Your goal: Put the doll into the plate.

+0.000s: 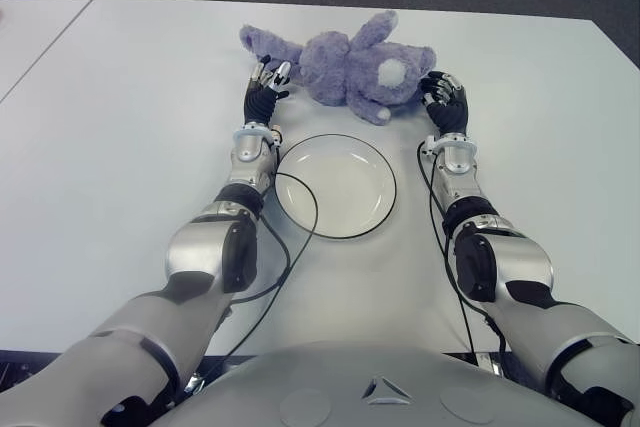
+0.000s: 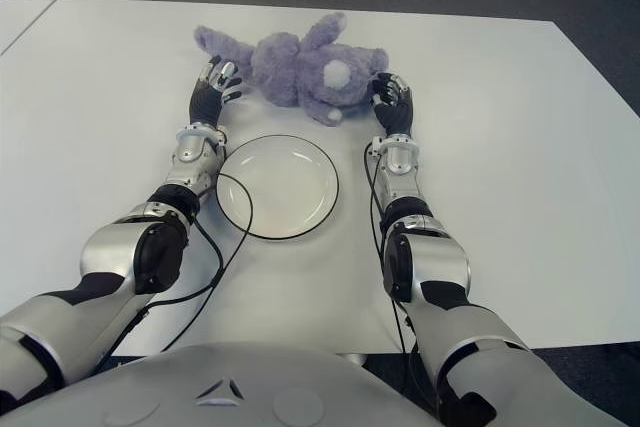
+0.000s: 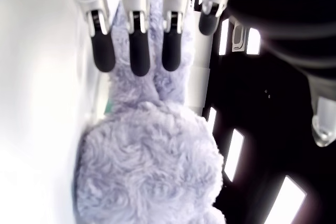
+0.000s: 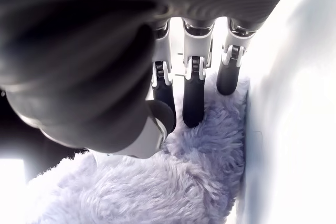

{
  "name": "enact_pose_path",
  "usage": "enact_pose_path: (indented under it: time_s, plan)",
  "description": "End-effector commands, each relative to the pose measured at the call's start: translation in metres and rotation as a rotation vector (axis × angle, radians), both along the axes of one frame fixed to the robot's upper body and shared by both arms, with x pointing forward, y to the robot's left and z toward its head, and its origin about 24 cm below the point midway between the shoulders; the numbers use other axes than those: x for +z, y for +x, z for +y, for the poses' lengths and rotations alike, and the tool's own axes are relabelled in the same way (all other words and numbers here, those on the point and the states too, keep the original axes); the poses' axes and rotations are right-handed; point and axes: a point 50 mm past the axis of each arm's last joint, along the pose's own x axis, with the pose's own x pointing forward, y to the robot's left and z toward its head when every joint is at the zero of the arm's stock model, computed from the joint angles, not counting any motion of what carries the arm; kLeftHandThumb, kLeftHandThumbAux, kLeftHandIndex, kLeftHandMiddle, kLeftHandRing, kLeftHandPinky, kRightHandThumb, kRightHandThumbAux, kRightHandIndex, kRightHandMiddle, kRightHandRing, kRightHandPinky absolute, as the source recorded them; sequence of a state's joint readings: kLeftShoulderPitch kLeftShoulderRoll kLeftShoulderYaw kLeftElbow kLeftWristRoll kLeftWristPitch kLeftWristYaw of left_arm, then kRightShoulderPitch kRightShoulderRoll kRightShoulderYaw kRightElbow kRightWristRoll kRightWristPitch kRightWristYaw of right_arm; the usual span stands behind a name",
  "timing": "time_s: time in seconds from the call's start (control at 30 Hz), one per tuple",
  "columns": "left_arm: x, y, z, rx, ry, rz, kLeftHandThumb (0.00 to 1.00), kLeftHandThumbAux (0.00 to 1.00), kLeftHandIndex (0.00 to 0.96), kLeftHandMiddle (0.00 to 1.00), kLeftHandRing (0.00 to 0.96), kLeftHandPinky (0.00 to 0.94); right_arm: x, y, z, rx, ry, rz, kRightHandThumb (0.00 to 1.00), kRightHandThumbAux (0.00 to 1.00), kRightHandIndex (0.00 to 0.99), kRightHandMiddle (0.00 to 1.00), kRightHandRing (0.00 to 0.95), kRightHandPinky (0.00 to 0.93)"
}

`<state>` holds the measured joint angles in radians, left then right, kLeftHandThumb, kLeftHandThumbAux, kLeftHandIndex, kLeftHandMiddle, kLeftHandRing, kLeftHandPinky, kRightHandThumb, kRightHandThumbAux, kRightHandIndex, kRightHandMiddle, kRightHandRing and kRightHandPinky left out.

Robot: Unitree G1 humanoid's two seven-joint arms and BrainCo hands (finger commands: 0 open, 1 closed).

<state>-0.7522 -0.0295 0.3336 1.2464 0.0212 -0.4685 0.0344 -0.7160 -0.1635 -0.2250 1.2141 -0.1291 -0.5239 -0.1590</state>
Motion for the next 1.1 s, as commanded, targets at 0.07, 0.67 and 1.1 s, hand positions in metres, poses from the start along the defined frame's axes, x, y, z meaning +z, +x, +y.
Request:
enact_pose_path:
  time_s: [0.07, 0.67, 1.1]
  plan:
    - [-0.089, -0.064, 0.002, 0.012, -0.046, 0.399, 0.0, 0.473, 0.061, 0.224, 0.249, 0.27, -0.113, -0.077, 0.017, -0.027, 0.13, 0.508, 0.714, 0.896, 0.229, 0.286, 0.251, 0.218]
    - [-0.088, -0.063, 0.001, 0.019, -0.07, 0.4, 0.0, 0.459, 0.064, 0.215, 0.245, 0.278, -0.11, -0.076, 0.016, -0.086, 0.178, 0.468, 0.356, 0.917, 0.118, 0.158, 0.191, 0.233]
    - [-0.087, -0.063, 0.0, 0.024, -0.072, 0.396, 0.0, 0.461, 0.07, 0.209, 0.234, 0.261, -0.089, -0.055, 0.018, -0.178, 0.1, 0.388, 0.177, 0.725, 0.001, 0.008, 0.036, 0.074]
